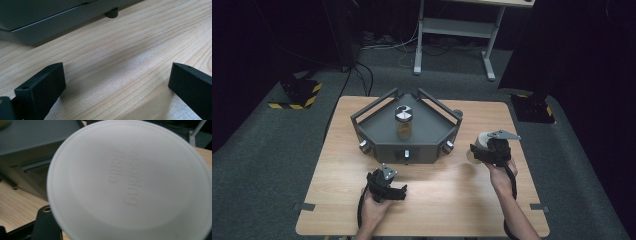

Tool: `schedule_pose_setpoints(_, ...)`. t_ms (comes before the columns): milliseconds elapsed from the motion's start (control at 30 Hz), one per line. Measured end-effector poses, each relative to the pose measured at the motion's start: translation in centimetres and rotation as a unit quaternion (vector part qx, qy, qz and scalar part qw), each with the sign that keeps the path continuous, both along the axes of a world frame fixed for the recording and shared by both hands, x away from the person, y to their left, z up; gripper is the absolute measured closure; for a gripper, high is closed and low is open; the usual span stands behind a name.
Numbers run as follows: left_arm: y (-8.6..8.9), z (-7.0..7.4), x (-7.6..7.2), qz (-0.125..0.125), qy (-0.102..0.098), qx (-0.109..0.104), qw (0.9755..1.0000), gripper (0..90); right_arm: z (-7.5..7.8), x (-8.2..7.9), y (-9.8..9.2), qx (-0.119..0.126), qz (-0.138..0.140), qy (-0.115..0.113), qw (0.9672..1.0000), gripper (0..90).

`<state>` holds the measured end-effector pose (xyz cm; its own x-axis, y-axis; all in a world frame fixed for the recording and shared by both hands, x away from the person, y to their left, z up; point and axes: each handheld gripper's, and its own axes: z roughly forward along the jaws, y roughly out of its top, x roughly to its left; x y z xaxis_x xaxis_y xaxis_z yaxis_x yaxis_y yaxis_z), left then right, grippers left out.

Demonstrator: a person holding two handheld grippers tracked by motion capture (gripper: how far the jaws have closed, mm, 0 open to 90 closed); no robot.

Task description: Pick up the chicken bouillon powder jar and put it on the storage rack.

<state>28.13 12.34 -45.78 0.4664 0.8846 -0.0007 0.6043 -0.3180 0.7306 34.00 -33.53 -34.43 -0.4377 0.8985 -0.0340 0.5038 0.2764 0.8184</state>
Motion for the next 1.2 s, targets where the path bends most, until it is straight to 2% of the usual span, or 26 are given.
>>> schedule_pose_setpoints(100, 0.0, 0.0, 0.0, 0.000, 0.000, -0.001, 1.0000, 1.0, 1.3, -0.1, 0.2, -0.001, 0.017, -0.002, 0.9999, 33.0)
schedule_pose_setpoints(233, 0.0, 0.0, 0.0, 0.000, 0.000, 0.000, 1.0000, 1.0, 2.3, 0.0, 0.3, 0.003, 0.026, -0.002, 0.9996, 33.0)
schedule_pose_setpoints(300, 0.0, 0.0, 0.0, 0.000, 0.000, 0.000, 1.0000, 1.0, 3.3, -0.1, 0.8, -0.002, 0.035, -0.006, 0.9994, 33.1)
schedule_pose_setpoints(700, 0.0, 0.0, 0.0, 0.000, 0.000, 0.000, 1.0000, 1.1, 7.3, 0.4, 2.8, -0.003, 0.072, -0.009, 0.9973, 33.2)
schedule_pose_setpoints(1033, 0.0, 0.0, -0.1, 0.003, -0.001, -0.002, 1.0000, 1.5, 9.7, 1.1, 4.5, -0.001, 0.094, -0.016, 0.9955, 33.4)
schedule_pose_setpoints(1200, 0.0, -0.1, -0.1, 0.003, -0.001, -0.002, 1.0000, 1.7, 10.4, 1.6, 5.3, -0.001, 0.102, -0.016, 0.9947, 33.4)
